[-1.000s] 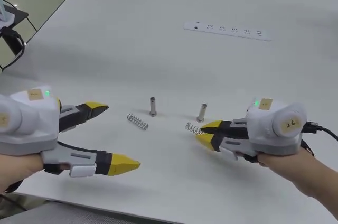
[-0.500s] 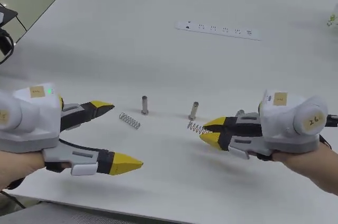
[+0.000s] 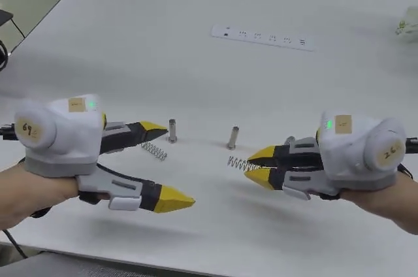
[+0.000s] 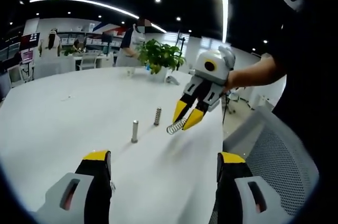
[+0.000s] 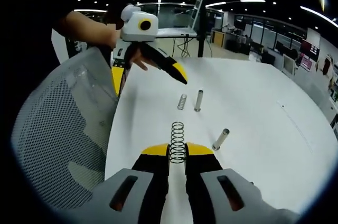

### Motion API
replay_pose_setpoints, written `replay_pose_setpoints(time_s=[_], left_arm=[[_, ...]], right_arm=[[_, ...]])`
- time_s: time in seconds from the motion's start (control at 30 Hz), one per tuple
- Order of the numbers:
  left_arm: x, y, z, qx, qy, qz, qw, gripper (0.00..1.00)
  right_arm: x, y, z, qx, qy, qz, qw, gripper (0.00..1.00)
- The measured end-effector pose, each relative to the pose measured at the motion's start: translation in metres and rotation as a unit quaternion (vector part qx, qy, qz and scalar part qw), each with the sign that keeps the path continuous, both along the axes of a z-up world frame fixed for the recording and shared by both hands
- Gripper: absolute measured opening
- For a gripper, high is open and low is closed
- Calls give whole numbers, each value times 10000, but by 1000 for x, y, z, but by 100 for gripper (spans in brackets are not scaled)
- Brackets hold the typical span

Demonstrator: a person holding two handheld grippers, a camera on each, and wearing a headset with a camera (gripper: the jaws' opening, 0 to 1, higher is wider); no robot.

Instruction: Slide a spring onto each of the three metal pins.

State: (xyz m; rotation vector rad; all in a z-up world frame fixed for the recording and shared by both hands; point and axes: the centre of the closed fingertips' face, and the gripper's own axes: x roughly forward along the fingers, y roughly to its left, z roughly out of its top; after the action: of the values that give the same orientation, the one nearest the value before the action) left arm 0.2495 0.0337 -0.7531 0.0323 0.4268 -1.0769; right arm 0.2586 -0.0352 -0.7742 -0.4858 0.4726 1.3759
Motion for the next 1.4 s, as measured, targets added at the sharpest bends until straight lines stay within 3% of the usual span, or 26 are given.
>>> replay_pose_setpoints(time_s=[0.23, 0.4, 0.53, 0.8, 0.9, 1.07, 1.27, 1.4], left_arm=[[10, -19, 15, -201, -186, -229, 9994, 67], [2, -36, 13, -190, -66, -728, 9971, 45], [0, -47, 11, -185, -96, -863, 9961, 42], [-1, -58, 11, -228, -64, -1133, 9933, 26], [0, -59, 11, -211, -109, -1134, 9933, 28], [-4, -60, 5, -150, -73, -1249, 9920, 22], [-2, -60, 9, -249, -88, -1223, 9921, 17], [-7, -63, 11, -299, -83, -1300, 9910, 11]], right_arm=[[-2, 3, 12, 46, -73, 128, 9999, 8], [-6, 4, 18, 94, -99, 306, 9994, 8], [-13, 6, 22, 94, -160, 539, 9984, 8], [-17, 7, 25, 80, -211, 726, 9971, 8], [-17, 8, 26, 101, -225, 754, 9968, 8], [-20, 8, 23, 52, -237, 830, 9963, 8], [-20, 9, 26, 128, -195, 822, 9963, 8], [-21, 10, 28, 171, -202, 847, 9961, 8]])
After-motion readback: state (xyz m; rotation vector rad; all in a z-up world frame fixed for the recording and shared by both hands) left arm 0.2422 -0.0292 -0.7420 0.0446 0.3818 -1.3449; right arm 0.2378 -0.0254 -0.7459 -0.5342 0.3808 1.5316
